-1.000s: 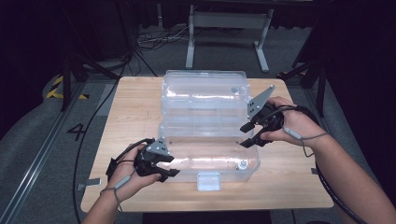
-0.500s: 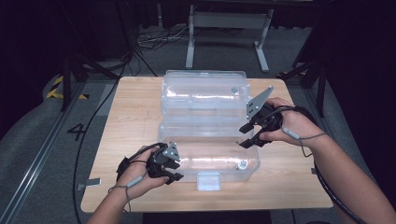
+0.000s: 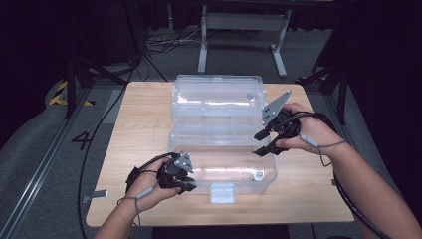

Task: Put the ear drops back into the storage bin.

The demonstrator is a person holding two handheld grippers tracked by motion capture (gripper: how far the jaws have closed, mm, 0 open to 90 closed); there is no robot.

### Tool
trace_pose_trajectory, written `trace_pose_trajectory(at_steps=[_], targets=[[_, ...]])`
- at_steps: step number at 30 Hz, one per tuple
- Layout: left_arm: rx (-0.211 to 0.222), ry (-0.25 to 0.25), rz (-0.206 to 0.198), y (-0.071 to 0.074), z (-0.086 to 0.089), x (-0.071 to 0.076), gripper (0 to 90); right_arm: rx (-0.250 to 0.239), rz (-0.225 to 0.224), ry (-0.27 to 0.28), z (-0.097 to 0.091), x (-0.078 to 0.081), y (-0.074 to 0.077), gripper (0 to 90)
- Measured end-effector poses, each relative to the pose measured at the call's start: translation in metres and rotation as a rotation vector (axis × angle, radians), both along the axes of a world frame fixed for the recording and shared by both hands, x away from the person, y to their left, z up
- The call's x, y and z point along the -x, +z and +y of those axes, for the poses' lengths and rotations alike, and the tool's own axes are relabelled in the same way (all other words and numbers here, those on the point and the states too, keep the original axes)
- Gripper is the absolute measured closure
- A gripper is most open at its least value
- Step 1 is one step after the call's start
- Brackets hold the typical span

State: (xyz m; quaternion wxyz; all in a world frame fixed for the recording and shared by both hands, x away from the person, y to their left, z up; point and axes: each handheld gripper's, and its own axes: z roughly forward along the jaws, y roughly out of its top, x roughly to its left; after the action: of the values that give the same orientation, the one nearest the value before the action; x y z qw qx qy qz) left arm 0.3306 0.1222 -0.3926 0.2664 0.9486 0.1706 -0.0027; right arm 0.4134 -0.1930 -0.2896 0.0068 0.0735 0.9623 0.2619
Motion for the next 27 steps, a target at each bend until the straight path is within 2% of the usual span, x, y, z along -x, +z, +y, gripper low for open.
trace_pose_trajectory(at_steps=[6,11,14,16,25,27], targets=[[0.009,0.000,0.000,-0.001,0.001,0.000,78.2,-0.011,-0.004,-0.007,0.003,0.000,0.002,45.1],[-0.014,-0.008,-0.011,0.000,-0.001,0.001,78.5,-0.021,-0.011,-0.009,0.006,-0.003,0.006,45.1],[-0.010,-0.003,0.000,0.000,-0.001,0.000,78.4,-0.028,-0.018,-0.013,0.007,-0.005,0.008,45.1],[-0.012,-0.001,0.007,0.000,-0.001,0.000,78.2,-0.040,-0.028,-0.019,0.009,-0.007,0.011,45.0],[-0.003,0.010,0.008,-0.001,-0.001,0.000,77.9,-0.039,-0.054,-0.025,0.019,-0.020,0.016,44.9],[-0.004,0.007,0.006,-0.001,-0.001,0.000,78.0,-0.053,-0.065,-0.034,0.023,-0.023,0.018,45.0]])
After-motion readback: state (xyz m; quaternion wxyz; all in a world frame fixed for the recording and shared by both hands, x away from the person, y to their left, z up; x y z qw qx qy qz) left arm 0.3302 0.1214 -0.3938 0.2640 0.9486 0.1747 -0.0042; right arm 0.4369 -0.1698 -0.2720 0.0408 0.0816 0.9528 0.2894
